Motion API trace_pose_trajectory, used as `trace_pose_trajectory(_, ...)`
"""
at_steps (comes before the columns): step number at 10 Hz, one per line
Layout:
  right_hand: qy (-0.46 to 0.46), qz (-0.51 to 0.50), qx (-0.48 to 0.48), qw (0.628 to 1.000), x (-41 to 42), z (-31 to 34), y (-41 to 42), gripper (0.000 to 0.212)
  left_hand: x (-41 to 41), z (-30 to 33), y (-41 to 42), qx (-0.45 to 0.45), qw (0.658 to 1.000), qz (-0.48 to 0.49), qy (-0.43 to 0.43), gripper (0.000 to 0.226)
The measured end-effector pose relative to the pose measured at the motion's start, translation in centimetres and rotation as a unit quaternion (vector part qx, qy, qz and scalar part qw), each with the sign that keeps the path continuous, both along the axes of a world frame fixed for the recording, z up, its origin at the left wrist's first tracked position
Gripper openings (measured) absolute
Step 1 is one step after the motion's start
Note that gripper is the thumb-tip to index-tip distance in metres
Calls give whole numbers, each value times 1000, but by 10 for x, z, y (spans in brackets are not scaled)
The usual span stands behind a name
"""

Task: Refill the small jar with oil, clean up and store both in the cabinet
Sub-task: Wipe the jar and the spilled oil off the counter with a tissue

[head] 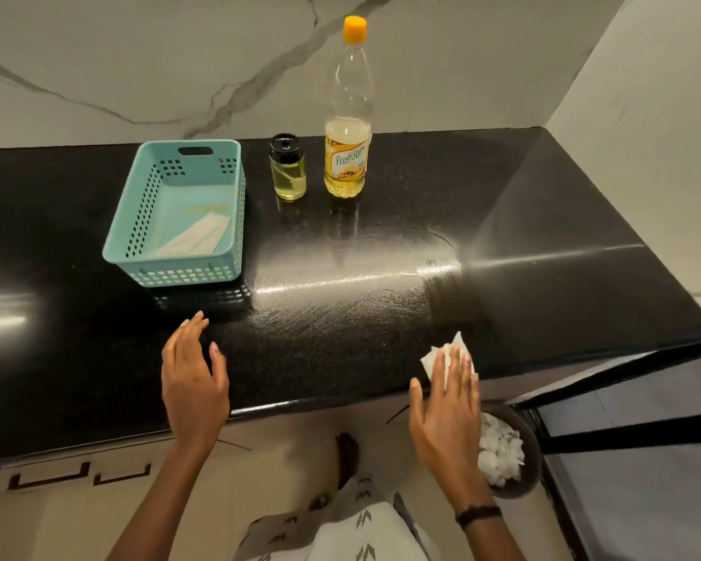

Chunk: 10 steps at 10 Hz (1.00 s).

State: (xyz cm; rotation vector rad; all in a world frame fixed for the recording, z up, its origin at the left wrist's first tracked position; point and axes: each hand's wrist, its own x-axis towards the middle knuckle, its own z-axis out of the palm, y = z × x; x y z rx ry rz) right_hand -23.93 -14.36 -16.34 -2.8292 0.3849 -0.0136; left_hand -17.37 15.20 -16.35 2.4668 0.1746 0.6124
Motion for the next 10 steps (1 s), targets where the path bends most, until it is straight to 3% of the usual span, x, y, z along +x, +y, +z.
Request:
trace_pose_trajectory(1,-2,96,80,992,-10,13,0,68,1,0,0,5,1000,1,-1,37)
trace_pose_trajectory(2,-34,105,120,987,37,29,-26,65,1,0,-1,8,1000,3,-5,36)
trace_pose_trajectory(4,30,193,-10,981,139,12,-67,69,2,-3,0,8,1000,8,-4,35)
trace_pose_trajectory(5,32,216,-9,976,149,10,-43,62,2,-4,1,14,1000,17,0,36)
trace_pose_trajectory(8,8,350,1,937,131,11,68,75,2,-5,0,18,1000,16,5,35)
trace_pose_trajectory(9,-14,406,-5,914,105,6,98,56,2,-4,1,20,1000,16,2,35)
trace_pose_trajectory(10,-32,439,-11,898,78,4,95,52,2,-5,2,24,1000,15,2,36)
